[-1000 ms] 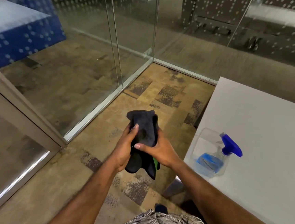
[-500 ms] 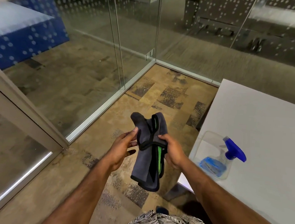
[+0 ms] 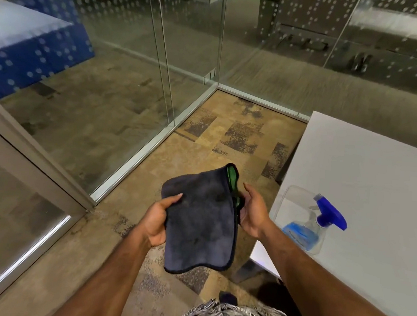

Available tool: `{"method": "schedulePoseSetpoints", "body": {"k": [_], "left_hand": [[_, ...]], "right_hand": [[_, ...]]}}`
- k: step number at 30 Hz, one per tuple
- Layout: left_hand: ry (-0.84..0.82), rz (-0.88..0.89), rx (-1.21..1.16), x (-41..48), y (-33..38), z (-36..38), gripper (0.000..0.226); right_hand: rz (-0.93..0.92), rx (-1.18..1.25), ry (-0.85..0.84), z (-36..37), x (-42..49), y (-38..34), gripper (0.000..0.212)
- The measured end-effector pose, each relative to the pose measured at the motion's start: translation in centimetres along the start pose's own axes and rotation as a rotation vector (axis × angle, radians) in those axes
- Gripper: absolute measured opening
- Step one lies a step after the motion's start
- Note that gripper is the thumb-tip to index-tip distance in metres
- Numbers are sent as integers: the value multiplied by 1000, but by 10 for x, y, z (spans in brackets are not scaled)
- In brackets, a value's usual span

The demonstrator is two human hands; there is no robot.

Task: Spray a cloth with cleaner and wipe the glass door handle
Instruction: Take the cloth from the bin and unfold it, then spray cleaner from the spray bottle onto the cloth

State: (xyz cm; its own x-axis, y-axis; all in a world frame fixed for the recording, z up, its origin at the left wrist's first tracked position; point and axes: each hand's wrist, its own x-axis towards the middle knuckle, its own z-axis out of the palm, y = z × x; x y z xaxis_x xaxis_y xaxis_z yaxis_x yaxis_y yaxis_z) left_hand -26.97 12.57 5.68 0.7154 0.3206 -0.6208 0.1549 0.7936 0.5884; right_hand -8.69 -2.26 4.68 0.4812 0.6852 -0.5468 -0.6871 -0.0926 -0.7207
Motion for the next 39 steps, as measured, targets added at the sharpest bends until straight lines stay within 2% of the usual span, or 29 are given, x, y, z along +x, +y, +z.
{"method": "schedulePoseSetpoints", "body": {"k": [3, 5, 9, 11, 13, 16, 20, 23, 27, 29, 31, 35, 39], "left_hand": [[-17, 40, -72, 1, -3, -8, 51], [-38, 74, -121, 2, -5, -10, 51], [-64, 131, -179, 12, -5, -10, 37], [-66, 148, -179, 19, -4, -9, 34], [-63, 146, -185, 25, -2, -7, 36], [-50, 137, -178, 33, 2, -4, 39], [-25, 108, -175, 39, 4, 6, 41], [24, 93, -167, 43, 4, 14, 52], [35, 114, -163, 44, 4, 28, 56], [30, 120, -166, 45, 4, 33, 55], [27, 122, -167, 46, 4, 36, 55], [16, 125, -156, 49, 4, 39, 53], [-8, 127, -152, 52, 5, 40, 47]], "right_hand": [[-9, -54, 10, -15, 1, 5, 59], [-81, -146, 94, -22, 1, 11, 55], [-432, -457, 335, -40, -8, 19, 31], [-597, -713, 391, -54, -18, 24, 19], [-698, -856, 432, -67, -30, 31, 9], [-826, -902, 550, -95, -47, 46, 17], [-764, -824, 779, -142, -70, 66, 28], [-713, -796, 881, -170, -78, 64, 30], [-676, -791, 868, -190, -68, 36, 49], [-661, -778, 826, -193, -60, 22, 62], [-673, -774, 760, -194, -52, 10, 66], [-666, -761, 640, -194, -41, -6, 62], [-551, -663, 477, -196, -33, -15, 32]]}}
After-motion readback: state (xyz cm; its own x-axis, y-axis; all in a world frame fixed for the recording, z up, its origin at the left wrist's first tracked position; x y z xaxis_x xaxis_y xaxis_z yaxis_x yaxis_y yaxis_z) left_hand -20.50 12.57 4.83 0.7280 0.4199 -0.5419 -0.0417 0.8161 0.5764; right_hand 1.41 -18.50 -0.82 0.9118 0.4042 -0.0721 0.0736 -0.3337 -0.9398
